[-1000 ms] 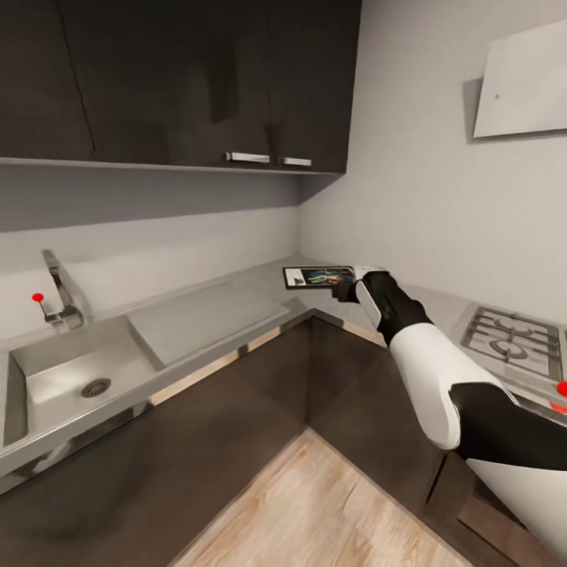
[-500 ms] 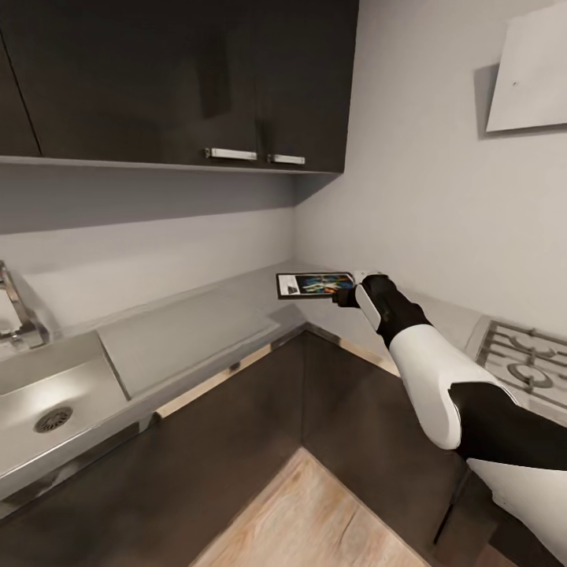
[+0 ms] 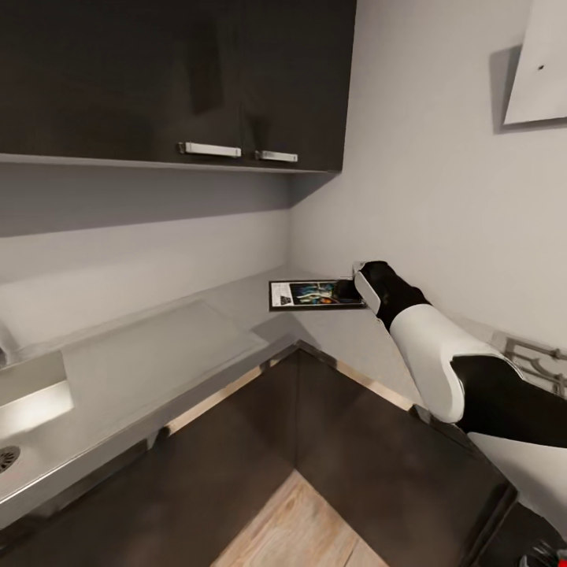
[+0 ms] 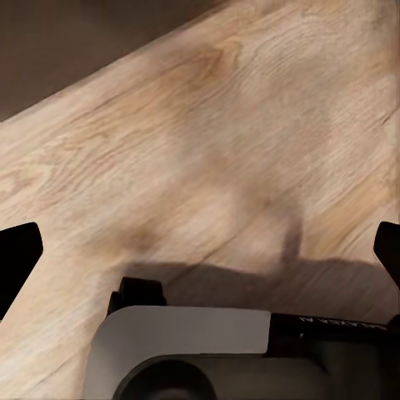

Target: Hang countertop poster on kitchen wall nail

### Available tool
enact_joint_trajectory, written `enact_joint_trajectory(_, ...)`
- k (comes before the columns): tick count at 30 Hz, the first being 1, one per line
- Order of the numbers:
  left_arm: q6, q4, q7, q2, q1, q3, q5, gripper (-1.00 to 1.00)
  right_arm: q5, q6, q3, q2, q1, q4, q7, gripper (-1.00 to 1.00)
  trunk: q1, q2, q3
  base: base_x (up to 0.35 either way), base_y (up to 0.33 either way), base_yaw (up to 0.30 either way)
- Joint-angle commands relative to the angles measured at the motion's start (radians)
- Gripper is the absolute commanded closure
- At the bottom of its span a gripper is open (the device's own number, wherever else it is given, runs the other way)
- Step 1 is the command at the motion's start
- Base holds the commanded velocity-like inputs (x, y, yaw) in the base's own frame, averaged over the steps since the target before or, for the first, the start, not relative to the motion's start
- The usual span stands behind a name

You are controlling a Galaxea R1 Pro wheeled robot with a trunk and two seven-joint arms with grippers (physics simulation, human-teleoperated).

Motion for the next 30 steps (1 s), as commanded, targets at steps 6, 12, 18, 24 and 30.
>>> enact_joint_trajectory(6,0.002,0.0,-0.006,0.0,0.0,0.003,0.006,-1.0,-0.002,0.005,-0.002,0.001,-0.033,0.021,-0.005,-1.0,0.001,0.0,-0.001,0.312,-0.068,0.0)
enact_joint_trajectory(12,0.002,0.0,-0.006,0.0,0.0,0.003,0.006,-1.0,-0.003,0.001,-0.003,0.002,-0.038,0.025,-0.005,-1.0,0.001,0.0,-0.001,0.114,-0.015,0.0)
enact_joint_trajectory(18,0.01,-0.003,-0.003,-0.003,0.0,0.001,0.007,-1.0,-0.057,-0.012,-0.001,0.001,-0.038,0.024,-0.004,-1.0,0.001,0.0,-0.001,0.007,-0.002,0.0)
enact_joint_trajectory(24,0.015,-0.003,-0.003,-0.006,0.0,-0.01,0.009,-1.0,-0.099,-0.036,0.002,0.001,-0.037,0.025,-0.003,-1.0,-0.019,0.035,0.015,0.001,0.0,0.0)
enact_joint_trajectory(30,0.014,-0.003,-0.003,-0.006,0.0,-0.009,0.009,-1.0,-0.106,-0.04,0.003,0.002,-0.029,0.028,-0.001,-1.0,-0.042,0.077,0.034,0.0,0.0,0.0)
